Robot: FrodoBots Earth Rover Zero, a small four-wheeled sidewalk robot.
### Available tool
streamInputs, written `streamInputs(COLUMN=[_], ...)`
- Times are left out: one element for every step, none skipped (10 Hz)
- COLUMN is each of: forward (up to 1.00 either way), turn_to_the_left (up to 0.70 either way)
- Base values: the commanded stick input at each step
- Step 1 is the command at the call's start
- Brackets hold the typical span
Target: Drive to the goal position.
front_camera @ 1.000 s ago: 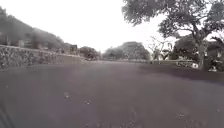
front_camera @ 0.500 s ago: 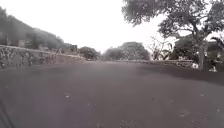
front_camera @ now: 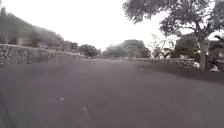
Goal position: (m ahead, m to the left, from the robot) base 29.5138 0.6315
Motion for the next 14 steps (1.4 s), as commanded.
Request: streamInputs(forward=[0.55, 0.85, 0.85, 0.85, 0.85, 0.85, 0.85, 0.85, 0.85, 0.85, 0.85, 0.85, 0.85, 0.85], turn_to_the_left=[0.00, 0.00, 0.00, 0.00, 0.00, 0.00, 0.00, 0.00, 0.00, 0.00, 0.00, 0.00, 0.00, 0.00])
